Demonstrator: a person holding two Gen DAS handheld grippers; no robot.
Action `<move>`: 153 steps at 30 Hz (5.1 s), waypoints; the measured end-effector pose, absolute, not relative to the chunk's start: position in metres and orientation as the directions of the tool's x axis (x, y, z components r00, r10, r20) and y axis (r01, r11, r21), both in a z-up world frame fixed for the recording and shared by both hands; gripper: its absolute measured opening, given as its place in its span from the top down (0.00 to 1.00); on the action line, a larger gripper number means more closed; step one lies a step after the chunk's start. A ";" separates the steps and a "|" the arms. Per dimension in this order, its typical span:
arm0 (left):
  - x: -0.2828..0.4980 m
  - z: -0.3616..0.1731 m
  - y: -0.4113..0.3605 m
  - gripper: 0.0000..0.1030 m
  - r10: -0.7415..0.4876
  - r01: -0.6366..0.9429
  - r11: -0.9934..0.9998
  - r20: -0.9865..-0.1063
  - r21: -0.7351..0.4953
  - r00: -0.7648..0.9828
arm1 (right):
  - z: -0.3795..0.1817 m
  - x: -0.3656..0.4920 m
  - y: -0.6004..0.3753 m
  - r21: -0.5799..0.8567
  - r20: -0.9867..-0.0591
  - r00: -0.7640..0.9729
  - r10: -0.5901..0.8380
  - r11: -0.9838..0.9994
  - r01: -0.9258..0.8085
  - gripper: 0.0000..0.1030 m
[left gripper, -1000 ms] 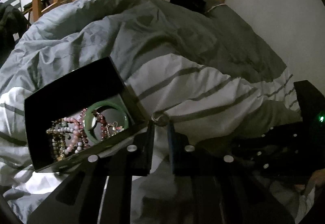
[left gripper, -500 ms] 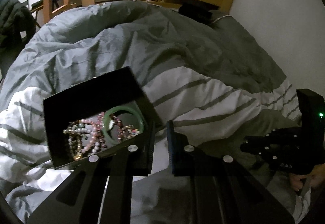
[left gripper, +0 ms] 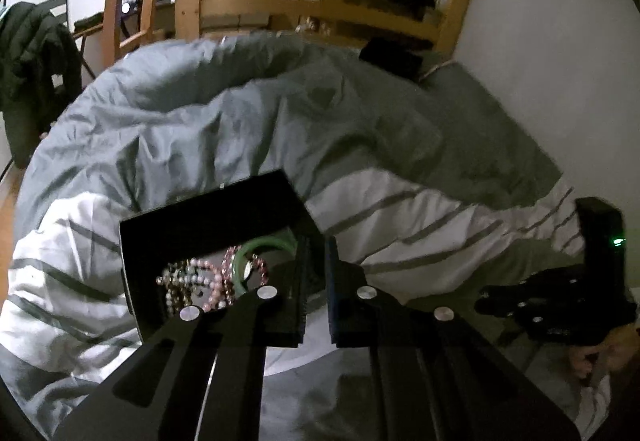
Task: Organize jewelry
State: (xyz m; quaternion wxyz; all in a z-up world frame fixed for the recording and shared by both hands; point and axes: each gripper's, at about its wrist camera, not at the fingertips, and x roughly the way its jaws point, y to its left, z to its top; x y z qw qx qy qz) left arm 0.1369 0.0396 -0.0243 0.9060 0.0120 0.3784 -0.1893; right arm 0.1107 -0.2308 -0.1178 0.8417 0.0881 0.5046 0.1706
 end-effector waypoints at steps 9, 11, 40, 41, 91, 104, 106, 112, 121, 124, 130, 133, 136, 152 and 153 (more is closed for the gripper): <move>0.129 -0.001 0.048 0.92 -0.327 0.373 0.925 -0.637 -0.067 0.698 | -0.108 0.112 -0.223 0.315 -0.799 0.458 0.389 0.920 -0.233 0.80; 0.132 -0.001 0.053 0.92 -0.311 0.357 0.932 -0.641 -0.061 0.701 | -0.104 0.117 -0.220 0.309 -0.796 0.463 0.389 0.920 -0.241 0.80; 0.102 -0.153 -0.044 0.74 -0.082 0.406 0.910 -0.928 0.079 0.364 | -0.096 0.139 -0.228 0.335 -0.753 0.510 0.416 0.909 -0.247 0.80; 0.100 -0.148 -0.045 0.73 -0.084 0.408 0.908 -0.915 0.093 0.395 | -0.096 0.139 -0.227 0.333 -0.753 0.509 0.416 0.909 -0.251 0.80; 0.190 -0.156 -0.031 0.91 -0.394 0.404 0.887 -0.822 -0.222 0.412 | -0.105 0.138 -0.234 0.361 -0.756 0.484 0.441 0.897 -0.254 0.80; 0.185 -0.141 -0.012 0.87 -0.285 0.286 0.947 -0.793 -0.146 0.539 | -0.107 0.136 -0.228 0.359 -0.755 0.469 0.459 0.887 -0.290 0.80; 0.188 -0.142 -0.006 0.87 -0.294 0.270 0.948 -0.794 -0.170 0.532 | -0.104 0.133 -0.224 0.347 -0.747 0.476 0.464 0.883 -0.315 0.80; 0.190 -0.155 -0.007 0.87 -0.300 0.293 0.941 -0.820 -0.169 0.488 | -0.103 0.132 -0.224 0.350 -0.741 0.481 0.468 0.881 -0.318 0.80; 0.185 -0.155 -0.011 0.86 -0.304 0.309 0.937 -0.820 -0.165 0.485 | -0.103 0.132 -0.224 0.346 -0.745 0.478 0.466 0.882 -0.321 0.80; 0.187 -0.152 -0.009 0.67 -0.325 0.315 0.931 -0.811 -0.183 0.487 | -0.103 0.132 -0.224 0.346 -0.746 0.476 0.466 0.882 -0.320 0.80; 0.182 -0.149 -0.015 0.29 -0.294 0.313 0.939 -0.806 -0.143 0.514 | -0.104 0.131 -0.223 0.341 -0.749 0.472 0.465 0.881 -0.327 0.80; 0.186 -0.152 -0.013 0.45 -0.306 0.314 0.936 -0.812 -0.160 0.497 | -0.104 0.131 -0.223 0.342 -0.749 0.473 0.464 0.882 -0.325 0.80; 0.192 -0.156 -0.008 0.65 -0.315 0.298 0.936 -0.821 -0.187 0.476 | -0.104 0.131 -0.223 0.341 -0.751 0.471 0.463 0.882 -0.325 0.80; 0.181 -0.143 -0.006 0.81 -0.272 0.284 0.948 -0.832 -0.144 0.484 | -0.105 0.131 -0.222 0.340 -0.750 0.473 0.463 0.883 -0.324 0.80; 0.178 -0.140 -0.004 0.81 -0.278 0.282 0.947 -0.828 -0.152 0.487 | -0.106 0.131 -0.223 0.341 -0.749 0.474 0.462 0.883 -0.323 0.80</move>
